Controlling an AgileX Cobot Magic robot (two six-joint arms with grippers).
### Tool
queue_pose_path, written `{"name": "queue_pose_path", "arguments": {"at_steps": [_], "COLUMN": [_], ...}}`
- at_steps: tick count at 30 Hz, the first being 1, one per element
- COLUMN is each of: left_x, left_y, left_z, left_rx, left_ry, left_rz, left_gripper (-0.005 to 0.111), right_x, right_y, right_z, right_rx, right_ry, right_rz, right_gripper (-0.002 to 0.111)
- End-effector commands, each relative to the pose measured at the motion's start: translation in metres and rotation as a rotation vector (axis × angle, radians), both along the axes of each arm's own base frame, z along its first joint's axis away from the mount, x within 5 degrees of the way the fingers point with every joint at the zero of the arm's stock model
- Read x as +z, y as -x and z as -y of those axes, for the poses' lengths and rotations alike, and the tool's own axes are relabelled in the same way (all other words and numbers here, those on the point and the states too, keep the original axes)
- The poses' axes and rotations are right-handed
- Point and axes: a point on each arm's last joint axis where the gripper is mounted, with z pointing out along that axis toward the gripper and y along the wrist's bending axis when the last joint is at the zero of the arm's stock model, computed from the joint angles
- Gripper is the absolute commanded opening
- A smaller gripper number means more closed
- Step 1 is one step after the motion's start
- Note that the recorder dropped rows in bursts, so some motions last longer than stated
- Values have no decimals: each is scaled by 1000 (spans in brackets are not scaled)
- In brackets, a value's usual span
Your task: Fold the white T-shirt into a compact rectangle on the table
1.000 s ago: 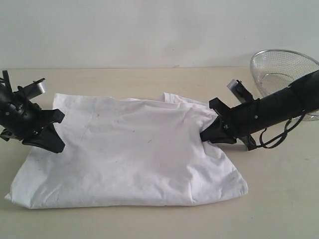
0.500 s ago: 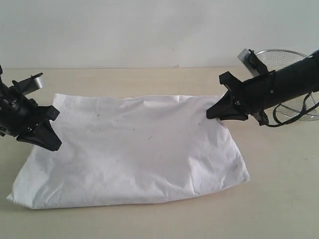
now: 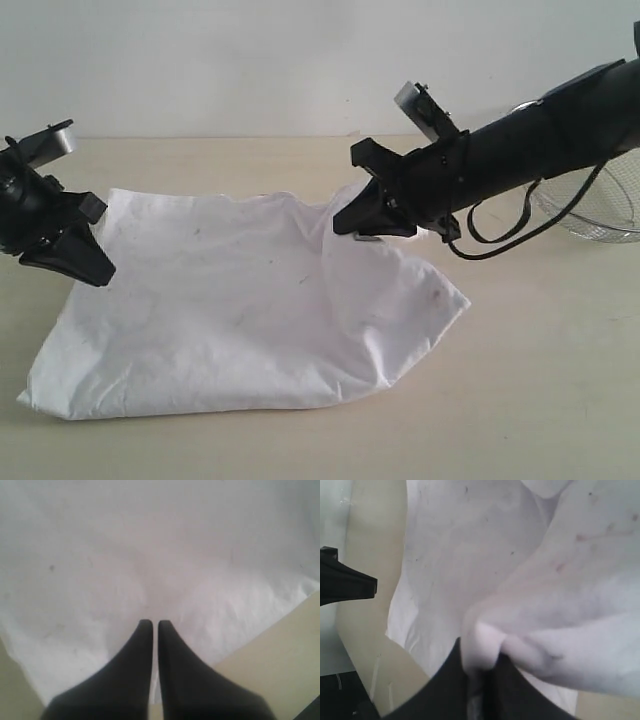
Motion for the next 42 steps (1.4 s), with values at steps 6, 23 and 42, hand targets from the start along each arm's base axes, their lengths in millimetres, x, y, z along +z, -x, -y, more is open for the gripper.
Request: {"name": "queue_pose_path", "arguments": {"at_steps": [6,23,42], "left_x": [7,46,69], "left_y": [6,14,25], "left_z": [-9,-15,-19], "left_rx": [41,92,137], "left_ry": [-130,-191,-245], "left_rz": [-38,99,155], "left_gripper": [5,5,5], "right_x": [25,36,10], "right_y": [2,2,-3], "right_z": [-60,-136,-201], "right_rx": [51,90,103], "right_ry": [-15,-7,-9], "right_rz": [84,186,196], "right_gripper": [0,0,0]}}
